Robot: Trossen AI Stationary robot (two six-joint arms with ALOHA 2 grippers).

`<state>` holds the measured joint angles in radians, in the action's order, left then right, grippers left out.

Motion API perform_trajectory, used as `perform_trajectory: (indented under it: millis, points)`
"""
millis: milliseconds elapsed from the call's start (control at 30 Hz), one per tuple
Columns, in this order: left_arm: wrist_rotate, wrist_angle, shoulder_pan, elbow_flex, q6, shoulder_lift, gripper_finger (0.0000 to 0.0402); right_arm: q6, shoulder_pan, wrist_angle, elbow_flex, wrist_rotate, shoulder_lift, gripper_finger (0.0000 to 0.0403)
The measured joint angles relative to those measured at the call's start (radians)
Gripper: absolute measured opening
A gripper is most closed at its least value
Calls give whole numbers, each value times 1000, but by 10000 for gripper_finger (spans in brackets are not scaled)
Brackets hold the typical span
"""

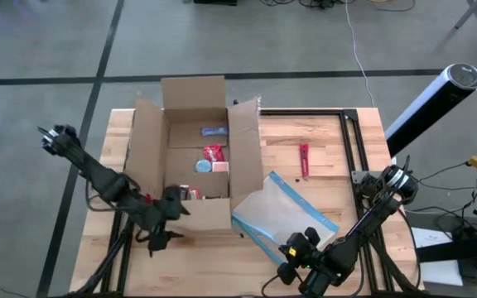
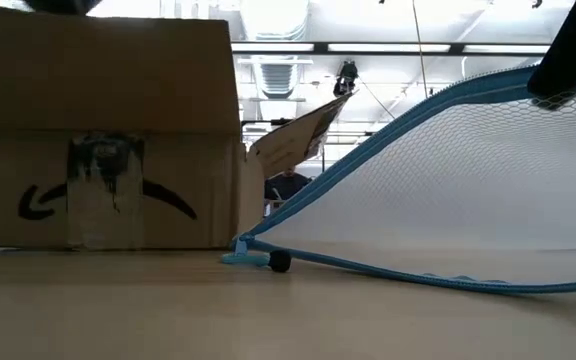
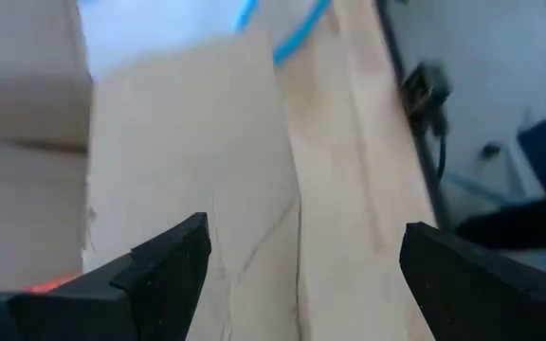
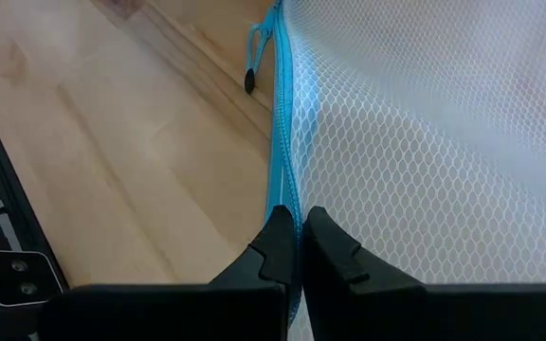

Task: Unpack boxes
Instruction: Put the orange chocolate bar into the blue transparent zip bag

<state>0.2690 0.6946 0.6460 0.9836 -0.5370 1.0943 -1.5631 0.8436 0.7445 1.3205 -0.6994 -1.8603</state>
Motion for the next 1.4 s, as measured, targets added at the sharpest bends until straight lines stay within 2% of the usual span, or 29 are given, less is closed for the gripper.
perform_trajectory:
  millis: [200,367,467,600,700,1000,1100,1300,1400]
  points:
    - [180,10,-32,1,-25,-11,314,0,0,-2,0,0,0,0]
    - [198,62,-161,-4,-24,49,314,0,0,-3,0,0,0,0]
    - [143,66,-249,-4,39,101,314,0,0,-3,0,0,0,0]
    - [-72,44,-333,-5,112,191,314,0,0,-3,0,0,0,0]
    - [-223,25,-348,-5,142,264,314,0,0,-3,0,0,0,0]
    - [-256,21,-351,-5,162,413,303,0,0,-3,0,0,0,0]
    - [-249,22,-351,-5,164,431,244,0,0,-3,0,0,0,0]
    - [-251,9,-352,-5,181,439,32,0,0,-3,0,0,0,0]
    - [-258,-3,-352,-4,181,438,13,0,0,-3,0,0,0,0]
